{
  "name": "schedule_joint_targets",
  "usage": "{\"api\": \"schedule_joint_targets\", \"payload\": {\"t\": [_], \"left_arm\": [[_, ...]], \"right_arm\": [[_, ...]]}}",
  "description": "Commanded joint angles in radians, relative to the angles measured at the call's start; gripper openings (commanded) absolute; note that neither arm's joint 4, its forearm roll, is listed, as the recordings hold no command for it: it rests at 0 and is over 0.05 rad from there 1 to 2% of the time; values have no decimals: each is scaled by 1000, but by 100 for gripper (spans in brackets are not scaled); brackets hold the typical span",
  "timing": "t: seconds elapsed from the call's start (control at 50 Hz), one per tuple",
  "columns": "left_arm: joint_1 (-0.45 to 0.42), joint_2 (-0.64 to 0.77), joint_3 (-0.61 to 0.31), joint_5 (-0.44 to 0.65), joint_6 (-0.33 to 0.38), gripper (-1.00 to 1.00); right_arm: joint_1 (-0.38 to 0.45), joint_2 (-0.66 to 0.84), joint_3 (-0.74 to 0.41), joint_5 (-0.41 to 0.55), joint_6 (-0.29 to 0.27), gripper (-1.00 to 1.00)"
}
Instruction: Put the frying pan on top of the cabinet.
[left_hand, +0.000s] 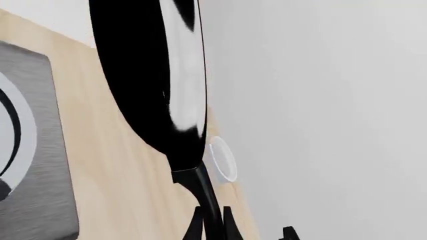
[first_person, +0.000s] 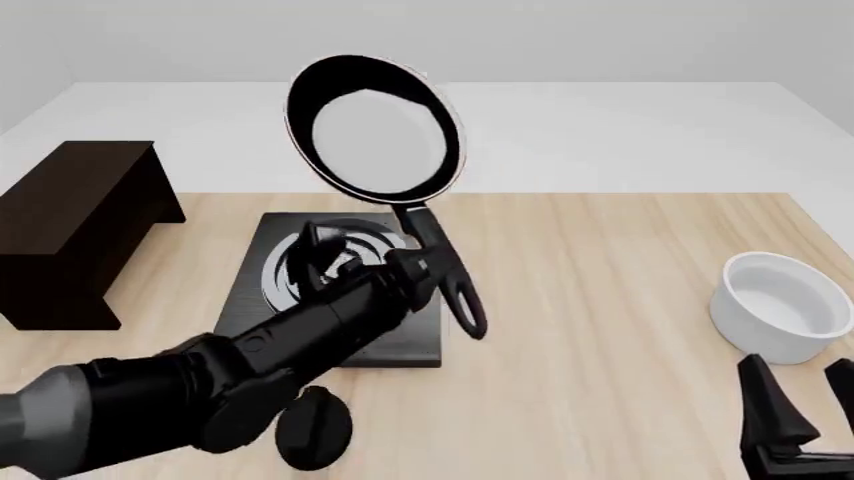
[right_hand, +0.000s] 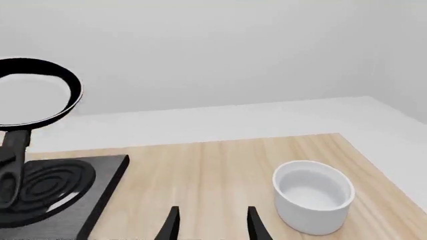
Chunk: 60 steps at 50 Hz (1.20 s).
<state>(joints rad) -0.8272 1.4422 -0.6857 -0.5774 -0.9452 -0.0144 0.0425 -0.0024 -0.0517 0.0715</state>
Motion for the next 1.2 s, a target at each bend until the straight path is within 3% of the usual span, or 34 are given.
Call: {"api": "schedule_joint_targets", "payload": {"t": [0.02,0.34,0.5,0.68,0.92,1.0,1.2], "left_arm": [[151,-148,10,45,42,-100],[422,-240,60,-18,-10,-100],[483,-269,81,-49,-9,-100],[641,-266,110,-114,-86,-100],[716,-254,132,-172,-150,-100],[780,-229,129,-184,-178,-100],[804,-166,109,-202,-238,-100]], "right_arm": [[3,-18,2,17,-11,100],[5,-41,2,40,-18,100],[8,-42,2,39,-23,100],[8,-42,2,39,-26,100],[11,-42,2,42,-33,100],[13,-42,2,44,-34,100],[16,-42,2,45,-37,100]]}}
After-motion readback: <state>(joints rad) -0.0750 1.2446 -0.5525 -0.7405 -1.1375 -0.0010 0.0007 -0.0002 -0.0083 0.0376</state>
